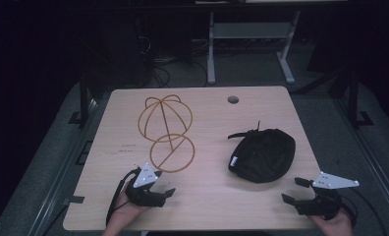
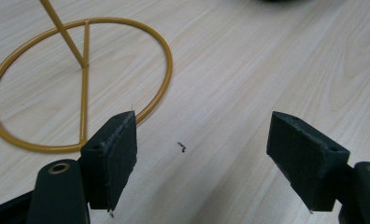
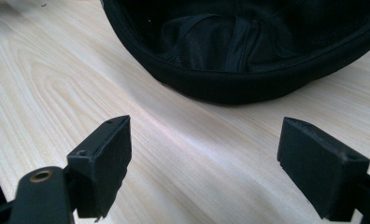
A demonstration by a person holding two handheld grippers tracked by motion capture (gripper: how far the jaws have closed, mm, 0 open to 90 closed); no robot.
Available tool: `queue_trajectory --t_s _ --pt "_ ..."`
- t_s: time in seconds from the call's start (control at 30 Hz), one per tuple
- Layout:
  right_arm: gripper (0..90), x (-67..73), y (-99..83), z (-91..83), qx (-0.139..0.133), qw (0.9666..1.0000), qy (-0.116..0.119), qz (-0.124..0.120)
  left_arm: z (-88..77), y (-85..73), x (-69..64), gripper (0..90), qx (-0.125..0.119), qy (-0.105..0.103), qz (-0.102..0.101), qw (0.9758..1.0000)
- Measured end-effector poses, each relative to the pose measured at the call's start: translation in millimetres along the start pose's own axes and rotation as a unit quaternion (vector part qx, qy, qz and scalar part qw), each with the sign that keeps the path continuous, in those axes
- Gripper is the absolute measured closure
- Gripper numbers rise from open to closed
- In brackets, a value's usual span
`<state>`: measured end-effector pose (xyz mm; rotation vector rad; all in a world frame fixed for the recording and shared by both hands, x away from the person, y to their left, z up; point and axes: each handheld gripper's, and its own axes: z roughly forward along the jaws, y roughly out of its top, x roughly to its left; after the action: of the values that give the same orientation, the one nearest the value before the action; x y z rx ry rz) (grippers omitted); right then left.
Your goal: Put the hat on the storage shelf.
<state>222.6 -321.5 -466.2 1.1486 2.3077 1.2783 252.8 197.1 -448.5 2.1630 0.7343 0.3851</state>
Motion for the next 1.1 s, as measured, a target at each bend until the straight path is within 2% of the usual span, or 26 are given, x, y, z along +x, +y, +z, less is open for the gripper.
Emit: queue_trajectory --t_s 0.33,0.37,0.4,0.43,0.53,0.63,0.67,0.83,0.93,1.1 --pt "16.4 2.2 0.1 -1.1 -0.004 1.0 0.001 0.002 2.5 5.8 -7.6 24.5 0.006 -0.003 0.011 0.9999" --pt "16.4 2.7 1.0 -1.7 -0.008 1.0 0.001 0.002 2.8 9.6 -9.5 24.5 0.003 -0.009 0.016 0.9998" --pt "16.4 3.9 2.1 -2.4 -0.014 0.9999 -0.001 0.001 4.1 19.8 -15.5 24.5 -0.003 -0.015 0.03 0.9994" --pt "16.4 3.9 2.1 -2.4 -0.014 0.9999 -0.001 0.001 4.1 19.8 -15.5 24.5 -0.003 -0.015 0.03 0.9994" --pt "16.3 3.8 2.0 -1.9 -0.014 0.9999 -0.001 0.0 9.5 37.2 -26.3 24.5 -0.007 -0.029 0.054 0.9981" --pt "16.3 3.4 0.9 -2.1 -0.012 0.9999 -0.003 0.001 19.1 53.9 -37.9 24.6 -0.007 -0.047 0.077 0.996" --pt "16.3 2.6 0.7 -2.1 -0.012 0.9999 -0.002 0.001 22.8 59.9 -41.6 24.6 -0.006 -0.051 0.09 0.9946" --pt "16.3 1.2 -0.3 -1.1 -0.006 1.0 0.003 0.001 43.7 88.3 -60.2 25.0 -0.008 -0.077 0.115 0.9904" --pt "16.4 2.4 -0.1 -0.3 -0.003 1.0 0.006 -0.001 53.8 104.7 -69.9 25.5 -0.002 -0.084 0.14 0.9865" --pt "16.4 3.7 0.9 0.0 -0.004 0.9999 0.01 -0.005 69.8 128.5 -82.1 28.1 0.008 -0.099 0.168 0.9808"
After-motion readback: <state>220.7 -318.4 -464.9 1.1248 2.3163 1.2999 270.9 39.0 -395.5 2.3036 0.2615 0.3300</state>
